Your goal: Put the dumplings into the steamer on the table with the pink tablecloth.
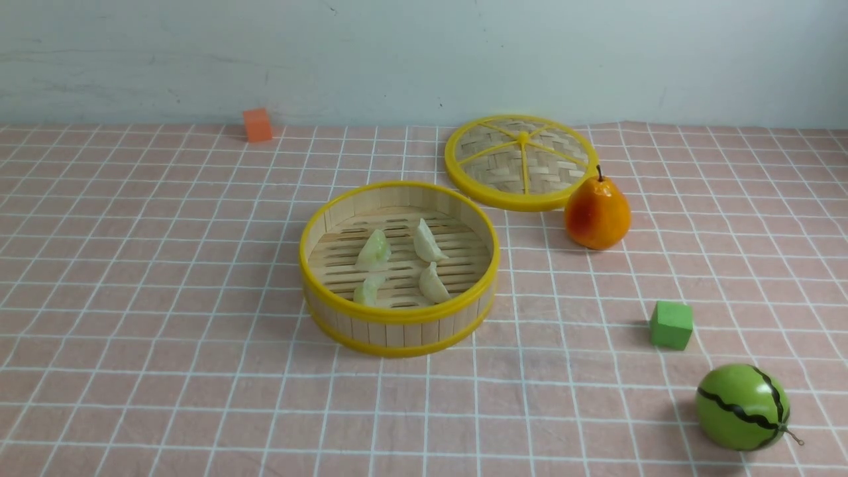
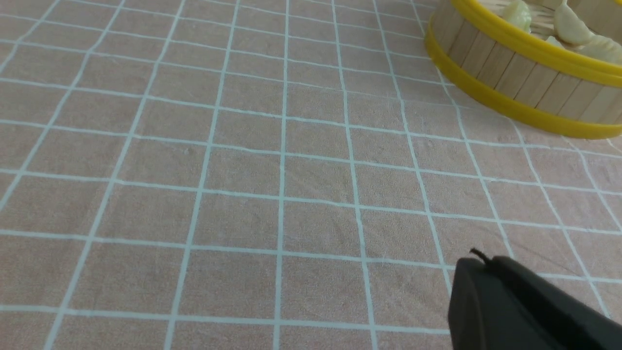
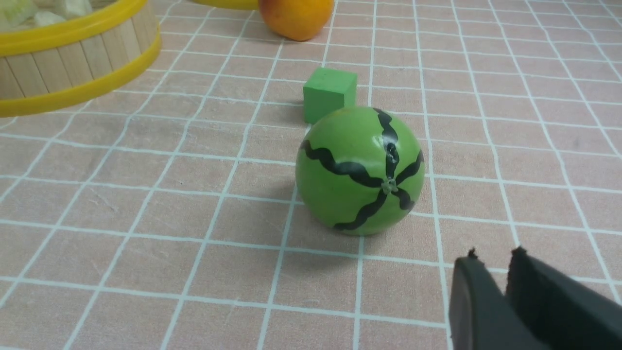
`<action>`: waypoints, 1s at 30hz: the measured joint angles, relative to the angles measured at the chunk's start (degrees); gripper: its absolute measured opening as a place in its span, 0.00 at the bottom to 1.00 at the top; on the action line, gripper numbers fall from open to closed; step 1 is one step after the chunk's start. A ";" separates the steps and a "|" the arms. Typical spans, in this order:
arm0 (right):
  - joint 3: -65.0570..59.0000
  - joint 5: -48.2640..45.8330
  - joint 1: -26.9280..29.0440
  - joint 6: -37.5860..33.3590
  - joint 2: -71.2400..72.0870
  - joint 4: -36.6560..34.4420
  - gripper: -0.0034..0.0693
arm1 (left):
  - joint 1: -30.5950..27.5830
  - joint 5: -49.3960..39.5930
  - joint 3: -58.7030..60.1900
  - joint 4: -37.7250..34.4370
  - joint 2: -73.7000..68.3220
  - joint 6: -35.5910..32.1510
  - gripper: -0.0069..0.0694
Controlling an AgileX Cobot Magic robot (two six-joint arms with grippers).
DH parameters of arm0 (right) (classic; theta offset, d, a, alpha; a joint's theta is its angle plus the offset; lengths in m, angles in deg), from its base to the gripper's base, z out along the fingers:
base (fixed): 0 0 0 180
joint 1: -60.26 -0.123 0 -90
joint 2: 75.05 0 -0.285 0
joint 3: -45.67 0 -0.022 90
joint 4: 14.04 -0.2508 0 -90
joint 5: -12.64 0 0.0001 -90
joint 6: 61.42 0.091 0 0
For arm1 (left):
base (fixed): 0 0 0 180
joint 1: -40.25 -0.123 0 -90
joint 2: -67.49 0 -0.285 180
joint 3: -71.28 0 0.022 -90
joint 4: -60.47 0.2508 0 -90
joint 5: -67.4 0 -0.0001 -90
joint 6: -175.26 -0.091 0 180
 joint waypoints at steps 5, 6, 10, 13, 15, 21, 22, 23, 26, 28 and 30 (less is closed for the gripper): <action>0.00 0.00 0.00 0.00 0.00 0.00 0.21 | 0.00 0.00 0.00 0.00 0.00 0.00 0.07; 0.00 0.00 0.00 0.00 0.00 0.00 0.21 | 0.00 0.00 0.00 0.00 0.00 0.00 0.07; 0.00 0.00 0.00 0.00 0.00 0.00 0.22 | 0.00 0.00 0.00 0.00 0.00 0.00 0.07; 0.00 0.00 0.00 0.00 0.00 0.00 0.23 | 0.00 0.00 0.00 0.00 0.00 0.00 0.07; 0.00 0.00 0.00 0.00 0.00 0.05 0.23 | 0.00 0.00 0.00 0.00 0.00 0.00 0.07; 0.00 0.00 0.00 0.00 0.00 0.05 0.24 | 0.00 0.00 0.00 0.00 0.00 0.00 0.07; 0.00 0.00 0.00 0.00 0.00 0.05 0.24 | 0.00 0.00 0.00 0.00 0.00 0.00 0.07; 0.00 0.00 0.00 0.00 0.00 0.05 0.24 | 0.00 0.00 0.00 0.00 0.00 0.00 0.07; 0.00 0.00 0.00 0.00 0.00 0.05 0.25 | 0.00 0.00 0.00 0.00 0.00 0.00 0.07; 0.00 0.00 0.00 0.00 0.00 0.05 0.25 | 0.00 0.00 0.00 0.00 0.00 0.00 0.07; 0.00 0.00 0.00 0.00 0.00 0.05 0.26 | 0.00 0.00 0.05 0.00 0.00 0.00 0.07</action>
